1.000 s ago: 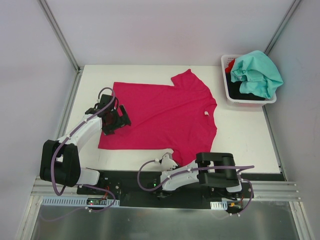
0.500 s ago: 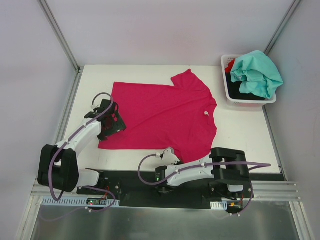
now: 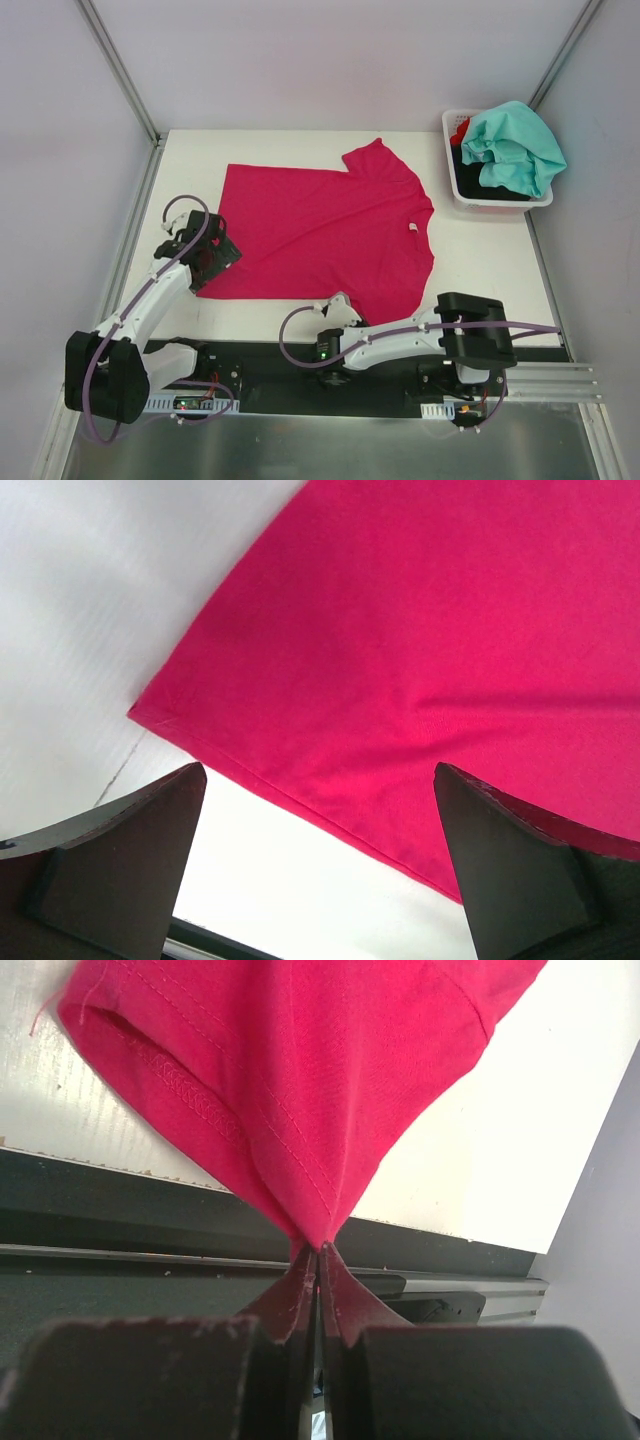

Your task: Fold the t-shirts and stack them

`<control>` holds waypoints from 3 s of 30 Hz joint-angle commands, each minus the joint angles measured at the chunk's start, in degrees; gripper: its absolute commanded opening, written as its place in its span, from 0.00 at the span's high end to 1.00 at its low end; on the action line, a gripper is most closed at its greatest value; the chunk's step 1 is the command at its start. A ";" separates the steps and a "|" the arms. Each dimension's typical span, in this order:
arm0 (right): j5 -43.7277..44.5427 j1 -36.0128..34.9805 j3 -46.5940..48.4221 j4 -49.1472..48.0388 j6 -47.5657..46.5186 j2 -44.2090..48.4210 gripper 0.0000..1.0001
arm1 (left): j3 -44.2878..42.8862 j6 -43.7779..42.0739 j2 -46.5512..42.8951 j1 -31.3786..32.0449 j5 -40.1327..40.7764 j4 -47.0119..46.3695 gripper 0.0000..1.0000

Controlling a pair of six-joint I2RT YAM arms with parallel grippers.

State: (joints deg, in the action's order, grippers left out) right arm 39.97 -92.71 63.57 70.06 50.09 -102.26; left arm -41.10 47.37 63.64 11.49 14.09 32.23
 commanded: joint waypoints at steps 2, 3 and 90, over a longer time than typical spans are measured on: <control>-0.06 0.07 -0.90 -0.28 -1.65 3.82 0.97 | 1.55 1.23 -0.71 -2.26 2.79 2.40 0.03; -0.06 0.07 -0.99 -0.71 -1.92 3.91 0.97 | 1.90 1.66 -0.62 -2.34 2.88 2.40 0.03; -4.81 0.33 -3.72 -2.74 -4.65 9.00 0.94 | 16.75 3.51 -4.22 -23.00 -6.88 -6.83 0.80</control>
State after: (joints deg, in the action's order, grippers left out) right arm 35.90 -92.49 60.51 66.24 45.56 -96.23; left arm -26.41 51.05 60.18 -10.33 7.77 24.18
